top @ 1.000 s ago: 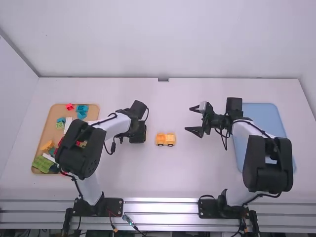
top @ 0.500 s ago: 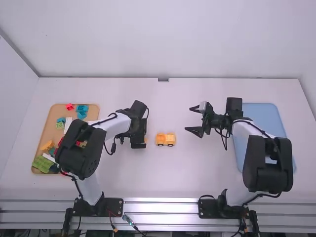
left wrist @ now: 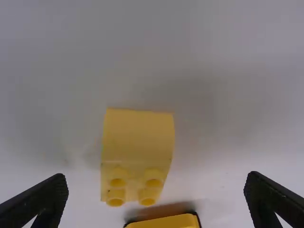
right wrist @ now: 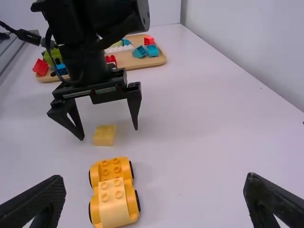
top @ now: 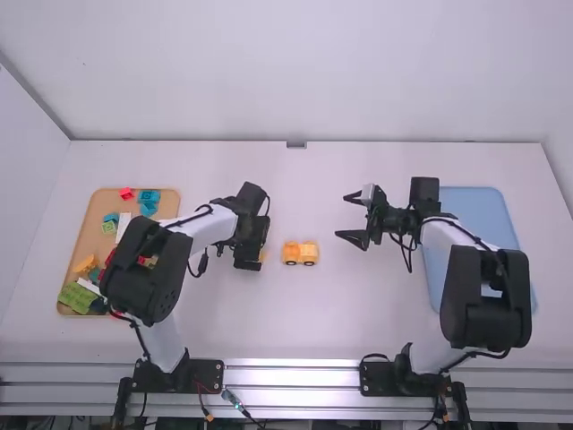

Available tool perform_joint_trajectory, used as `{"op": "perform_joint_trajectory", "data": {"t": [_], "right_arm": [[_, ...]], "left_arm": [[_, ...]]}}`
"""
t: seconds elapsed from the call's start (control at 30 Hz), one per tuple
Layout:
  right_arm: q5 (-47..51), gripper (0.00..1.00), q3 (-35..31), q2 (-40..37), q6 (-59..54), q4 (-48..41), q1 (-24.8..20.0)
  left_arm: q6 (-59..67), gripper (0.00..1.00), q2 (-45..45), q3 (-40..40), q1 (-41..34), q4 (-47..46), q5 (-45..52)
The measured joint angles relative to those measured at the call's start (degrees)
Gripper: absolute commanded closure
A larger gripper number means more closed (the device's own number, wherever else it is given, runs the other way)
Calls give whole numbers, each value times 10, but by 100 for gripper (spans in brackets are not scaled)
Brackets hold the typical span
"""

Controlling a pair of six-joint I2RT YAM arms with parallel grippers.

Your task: Assemble lego blocks to make yellow taxi

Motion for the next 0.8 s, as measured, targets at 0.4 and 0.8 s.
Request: {"op": "perform_joint_trajectory", "data": {"t": [0.4,0.8], "right_arm": [[0,1,0,0,0,1,-1],[2,1,0,0,0,3,-1]], "left_arm": [[253,1,0,199,9,-271,-56],[762,1,0,303,9,-281,-109]]}}
